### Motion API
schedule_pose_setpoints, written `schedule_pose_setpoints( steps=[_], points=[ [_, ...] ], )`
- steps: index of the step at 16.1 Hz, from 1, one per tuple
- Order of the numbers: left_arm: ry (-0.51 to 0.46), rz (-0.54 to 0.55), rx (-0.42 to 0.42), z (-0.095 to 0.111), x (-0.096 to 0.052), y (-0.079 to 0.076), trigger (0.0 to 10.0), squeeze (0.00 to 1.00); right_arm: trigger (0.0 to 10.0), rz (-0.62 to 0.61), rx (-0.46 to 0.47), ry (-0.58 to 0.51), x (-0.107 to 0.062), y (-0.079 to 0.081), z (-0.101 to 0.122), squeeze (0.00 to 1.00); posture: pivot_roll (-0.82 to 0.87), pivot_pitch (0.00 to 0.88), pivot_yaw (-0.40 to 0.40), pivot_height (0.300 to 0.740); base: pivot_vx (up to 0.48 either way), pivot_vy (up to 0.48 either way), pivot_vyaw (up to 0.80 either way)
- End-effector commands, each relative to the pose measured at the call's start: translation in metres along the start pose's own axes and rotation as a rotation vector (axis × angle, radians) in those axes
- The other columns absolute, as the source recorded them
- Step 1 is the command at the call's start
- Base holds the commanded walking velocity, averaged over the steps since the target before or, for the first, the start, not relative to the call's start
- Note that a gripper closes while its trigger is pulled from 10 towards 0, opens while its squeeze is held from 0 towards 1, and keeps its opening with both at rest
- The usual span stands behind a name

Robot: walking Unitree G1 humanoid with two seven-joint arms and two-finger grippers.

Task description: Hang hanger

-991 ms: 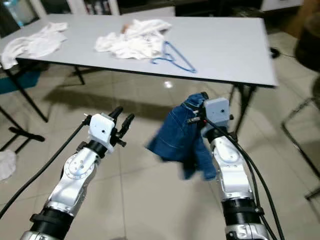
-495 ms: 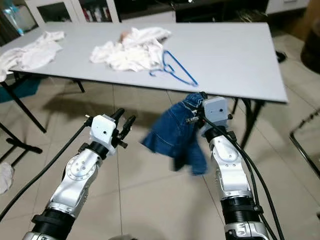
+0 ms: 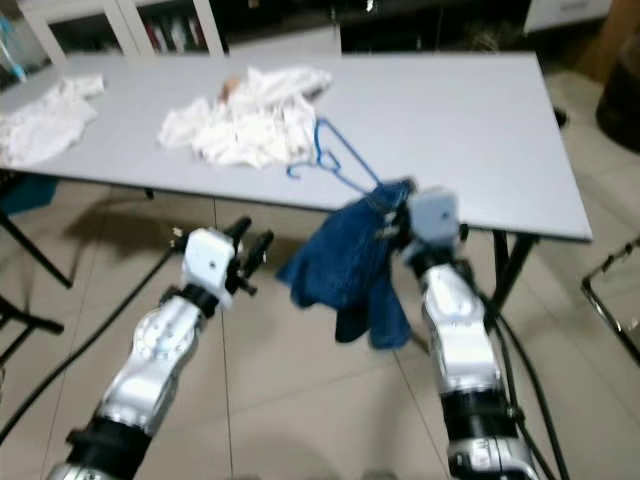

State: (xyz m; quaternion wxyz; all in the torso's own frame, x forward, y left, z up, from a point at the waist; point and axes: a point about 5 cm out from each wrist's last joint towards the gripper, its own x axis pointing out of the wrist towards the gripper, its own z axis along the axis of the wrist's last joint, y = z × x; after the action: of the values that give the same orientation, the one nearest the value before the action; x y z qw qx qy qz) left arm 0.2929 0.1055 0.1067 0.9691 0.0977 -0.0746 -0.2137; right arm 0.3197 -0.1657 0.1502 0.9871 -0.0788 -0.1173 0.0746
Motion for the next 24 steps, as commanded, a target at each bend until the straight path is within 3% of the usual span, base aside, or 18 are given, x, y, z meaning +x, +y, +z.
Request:
schedule_pose_setpoints(
  steps=[1, 6, 15, 18, 22, 24],
  points=[
    [0.008, 0.029, 0.015, -0.001, -0.003, 0.010, 10.0, 0.00, 10.0, 0.001, 0.012, -0.116, 0.014, 0.004, 0.028, 0.00, -0.06, 0.000, 0.113, 0.740, 0.439, 0.000, 0.00],
    [0.004, 0.027, 0.010, -0.001, 0.000, 0.008, 10.0, 0.00, 10.0, -0.045, -0.002, -0.254, 0.043, -0.015, 0.074, 0.00, -0.06, 0.000, 0.111, 0.740, 0.439, 0.000, 0.00],
    [0.004, 0.037, 0.009, -0.002, 0.000, 0.009, 10.0, 0.00, 10.0, -0.101, -0.034, -0.346, 0.082, -0.036, 0.115, 0.00, -0.05, 0.000, 0.110, 0.740, 0.440, 0.000, 0.00],
    [0.006, 0.042, 0.010, -0.002, -0.001, 0.009, 10.0, 0.00, 10.0, -0.145, -0.057, -0.373, 0.095, -0.050, 0.132, 0.00, -0.04, 0.000, 0.104, 0.740, 0.437, 0.000, 0.00],
    [0.000, 0.043, 0.007, -0.001, 0.000, 0.008, 10.0, 0.00, 10.0, -0.163, -0.089, -0.348, 0.102, -0.055, 0.130, 0.00, -0.03, 0.000, 0.102, 0.740, 0.200, 0.000, 0.00],
    [0.000, 0.042, 0.002, -0.001, -0.001, 0.006, 10.0, 0.00, 10.0, -0.202, -0.073, -0.254, 0.099, -0.061, 0.103, 0.00, -0.02, 0.000, 0.095, 0.740, 0.000, 0.000, 0.00]
  ],
)
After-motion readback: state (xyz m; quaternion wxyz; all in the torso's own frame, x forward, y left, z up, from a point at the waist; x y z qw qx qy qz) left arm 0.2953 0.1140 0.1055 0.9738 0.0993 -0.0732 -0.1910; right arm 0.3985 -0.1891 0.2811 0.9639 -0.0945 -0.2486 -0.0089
